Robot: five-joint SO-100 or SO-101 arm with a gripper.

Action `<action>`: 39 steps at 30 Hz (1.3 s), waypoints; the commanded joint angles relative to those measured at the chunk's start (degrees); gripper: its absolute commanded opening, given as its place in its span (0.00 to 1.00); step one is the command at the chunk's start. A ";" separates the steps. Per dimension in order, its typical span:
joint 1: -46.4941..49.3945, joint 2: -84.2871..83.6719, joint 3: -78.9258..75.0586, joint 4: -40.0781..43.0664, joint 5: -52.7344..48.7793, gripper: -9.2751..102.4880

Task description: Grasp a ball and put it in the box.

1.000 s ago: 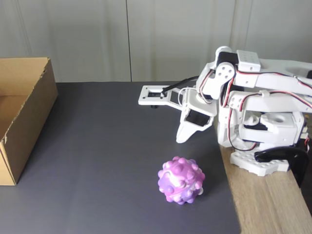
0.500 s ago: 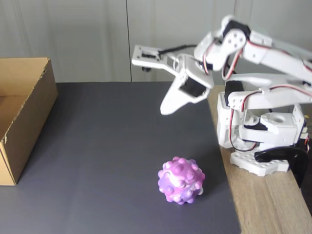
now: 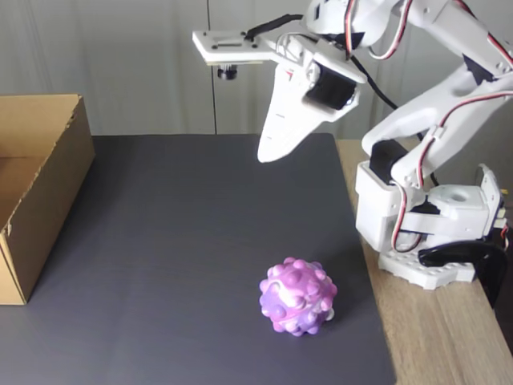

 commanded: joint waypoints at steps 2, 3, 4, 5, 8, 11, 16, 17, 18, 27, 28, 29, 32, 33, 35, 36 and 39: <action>-4.66 -0.97 -0.70 0.35 0.09 0.08; -5.71 -0.79 0.53 0.26 0.18 0.08; -6.86 -0.26 1.93 0.00 0.44 0.08; -7.91 0.35 3.52 -0.35 0.62 0.08; -10.63 2.11 7.65 -1.14 0.53 0.09; -12.57 3.60 9.76 -1.49 0.09 0.13; -13.27 4.22 11.87 -1.41 0.44 0.22; -13.45 4.04 12.13 -1.58 0.70 0.24; -13.71 3.78 12.39 -1.85 0.88 0.26; -16.61 1.41 16.96 -7.91 1.67 0.35; -16.70 0.97 17.40 -8.88 1.67 0.35; -16.44 0.44 18.02 -9.84 1.85 0.35; -14.68 -1.32 19.34 -12.22 2.46 0.38; -13.89 -1.76 19.51 -12.92 2.99 0.39; -12.57 -2.55 19.69 -13.80 3.96 0.42; -11.95 -2.90 19.78 -14.24 4.31 0.43; -10.63 -3.96 19.95 -15.29 5.19 0.49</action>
